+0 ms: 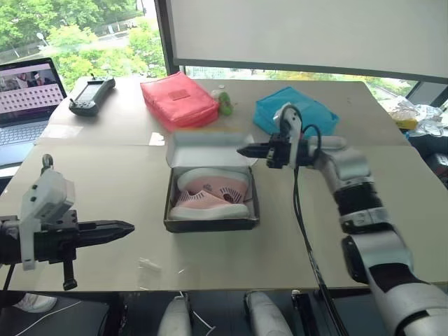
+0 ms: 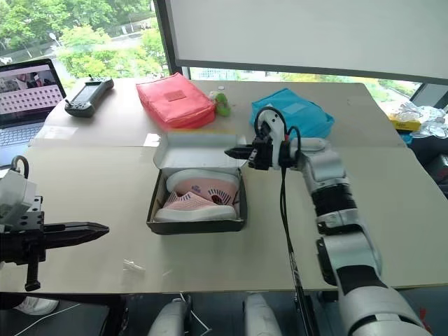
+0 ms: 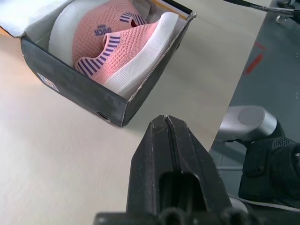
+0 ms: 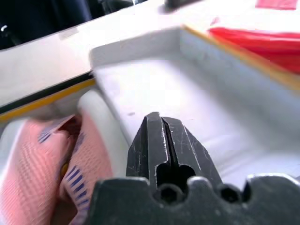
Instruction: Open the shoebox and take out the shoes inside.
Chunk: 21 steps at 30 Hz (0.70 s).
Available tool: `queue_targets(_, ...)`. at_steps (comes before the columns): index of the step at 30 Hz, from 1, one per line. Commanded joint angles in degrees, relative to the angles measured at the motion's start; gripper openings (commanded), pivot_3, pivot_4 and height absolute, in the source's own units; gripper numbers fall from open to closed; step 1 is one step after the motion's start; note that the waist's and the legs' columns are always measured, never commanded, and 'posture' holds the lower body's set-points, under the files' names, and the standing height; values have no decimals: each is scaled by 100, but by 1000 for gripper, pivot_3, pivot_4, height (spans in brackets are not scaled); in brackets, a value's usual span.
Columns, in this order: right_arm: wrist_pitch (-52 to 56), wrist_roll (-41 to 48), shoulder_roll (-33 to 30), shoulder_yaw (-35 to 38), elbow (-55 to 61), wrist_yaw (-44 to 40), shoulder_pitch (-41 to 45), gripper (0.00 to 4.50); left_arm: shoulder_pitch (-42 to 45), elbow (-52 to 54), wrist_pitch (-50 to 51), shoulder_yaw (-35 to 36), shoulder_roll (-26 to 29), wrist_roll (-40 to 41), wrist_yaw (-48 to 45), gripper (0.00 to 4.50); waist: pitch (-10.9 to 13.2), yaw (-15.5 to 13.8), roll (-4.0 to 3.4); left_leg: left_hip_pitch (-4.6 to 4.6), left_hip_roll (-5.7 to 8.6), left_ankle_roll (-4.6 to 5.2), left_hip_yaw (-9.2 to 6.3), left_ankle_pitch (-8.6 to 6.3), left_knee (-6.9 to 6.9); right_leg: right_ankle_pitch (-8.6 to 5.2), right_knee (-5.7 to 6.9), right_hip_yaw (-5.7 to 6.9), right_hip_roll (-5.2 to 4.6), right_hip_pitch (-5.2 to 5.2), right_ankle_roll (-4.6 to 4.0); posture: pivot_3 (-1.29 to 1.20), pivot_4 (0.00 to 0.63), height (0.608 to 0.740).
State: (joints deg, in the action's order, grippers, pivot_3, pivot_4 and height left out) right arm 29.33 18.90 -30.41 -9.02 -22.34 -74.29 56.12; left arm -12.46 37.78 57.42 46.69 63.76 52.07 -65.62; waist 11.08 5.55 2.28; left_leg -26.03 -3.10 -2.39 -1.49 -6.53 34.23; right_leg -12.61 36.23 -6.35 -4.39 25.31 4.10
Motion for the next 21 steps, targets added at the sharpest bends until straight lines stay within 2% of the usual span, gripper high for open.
queue_targets(1,462,291,-556,-400,1550,-956,-72,1431,-5,56,-193,-55,-12,-36,22,0,0,-11,0,0,-2,0,-3,-2,-4,-1,0,8,1,1,0,0,150,725)
queue_targets(8,-324,-406,-731,-1152,2081,-1188,-120,3743,163,-15,-396,-489,-2,-62,124,0,0,3,1,16,-62,-8,-2,-3,-12,-26,1,24,53,5,-45,0,150,725)
queue_targets(9,-524,-565,-769,-1283,2050,-1232,-165,4223,194,-17,-391,-550,-9,-41,165,0,0,1,1,18,-71,-11,-1,-5,-7,-22,2,24,60,3,-49,0,150,725)
queue_targets(10,-630,-642,-778,-1357,2010,-1265,-206,4467,201,5,-393,-603,-31,-28,204,0,0,1,1,19,-77,-16,-1,-7,-1,-20,4,25,64,2,-53,0,150,725)
queue_targets(12,-765,-709,-714,-1378,1908,-1236,-220,4494,169,85,-391,-682,-98,-5,289,0,0,-4,1,20,-79,-43,-1,-24,5,-16,4,25,65,-2,-55,0,150,725)
queue_targets(21,-420,-411,-566,-1204,1769,-1381,-9,4494,-65,276,-378,-639,-312,76,443,0,0,1,1,20,-83,-43,-1,-23,43,-17,50,23,68,2,-57,0,150,725)
